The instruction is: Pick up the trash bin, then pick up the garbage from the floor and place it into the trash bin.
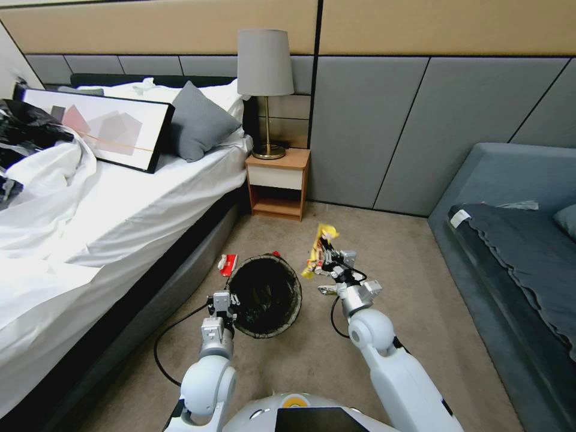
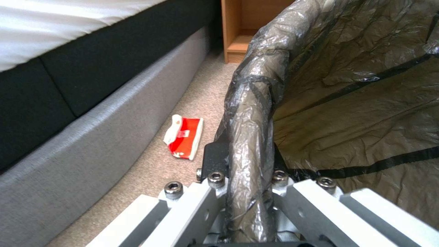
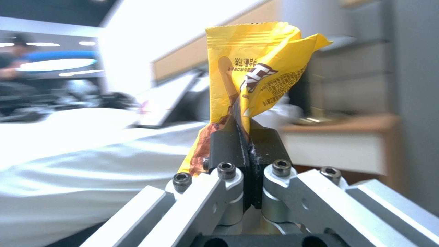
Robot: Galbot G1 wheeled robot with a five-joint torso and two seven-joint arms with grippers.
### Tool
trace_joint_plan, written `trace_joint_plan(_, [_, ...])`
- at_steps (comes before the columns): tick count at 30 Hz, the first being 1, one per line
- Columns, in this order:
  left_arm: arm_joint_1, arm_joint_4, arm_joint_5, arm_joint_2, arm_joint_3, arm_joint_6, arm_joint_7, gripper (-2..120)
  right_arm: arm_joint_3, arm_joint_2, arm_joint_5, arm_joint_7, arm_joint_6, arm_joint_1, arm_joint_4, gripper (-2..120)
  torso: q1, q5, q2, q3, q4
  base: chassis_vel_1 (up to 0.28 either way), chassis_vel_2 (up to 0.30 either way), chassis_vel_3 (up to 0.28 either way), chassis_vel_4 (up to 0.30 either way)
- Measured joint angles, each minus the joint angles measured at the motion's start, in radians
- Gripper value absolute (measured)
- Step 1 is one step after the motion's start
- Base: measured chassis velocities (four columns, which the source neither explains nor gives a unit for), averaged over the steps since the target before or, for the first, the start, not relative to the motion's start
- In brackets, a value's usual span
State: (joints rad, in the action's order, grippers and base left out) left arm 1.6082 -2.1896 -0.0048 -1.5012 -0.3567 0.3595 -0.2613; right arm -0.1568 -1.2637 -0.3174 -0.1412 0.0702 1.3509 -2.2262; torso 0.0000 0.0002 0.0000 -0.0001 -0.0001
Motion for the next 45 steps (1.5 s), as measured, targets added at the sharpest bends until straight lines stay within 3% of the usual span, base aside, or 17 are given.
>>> trace_joint_plan(10, [0.004, -0.003, -0.014, -0.003, 0.016, 0.01, -0.002, 1, 0.094, 0.071, 0.063, -0.024, 0.022, 0.03, 0.039, 0, 0.0, -0.0002, 0.0, 0.0, 0.0001, 0.0, 0.0, 0.0, 0.0])
trace_joint_plan(23, [0.01, -0.025, -0.011, -0.009, 0.033, 0.013, 0.0, 1, 0.128, 0.02, 0.096, -0.033, 0.067, 0.008, 0.196, 0, 0.0, -0.0002, 0.0, 0.0, 0.0, 0.0, 0.0, 0.0, 0.0])
trace_joint_plan(40, [0.032, -0.062, -0.004, -0.007, 0.039, 0.012, 0.002, 1, 0.125, -0.004, 0.124, -0.043, 0.107, -0.025, 0.276, 0, 0.0, -0.0002, 0.0, 0.0, 0.0001, 0.0, 0.0, 0.0, 0.0])
trace_joint_plan(45, [0.032, -0.063, -0.004, -0.008, 0.039, 0.012, 0.003, 1, 0.125, -0.006, 0.132, -0.045, 0.111, -0.026, 0.281, 17, 0.0, -0.0002, 0.0, 0.0, 0.0001, 0.0, 0.0, 0.0, 0.0])
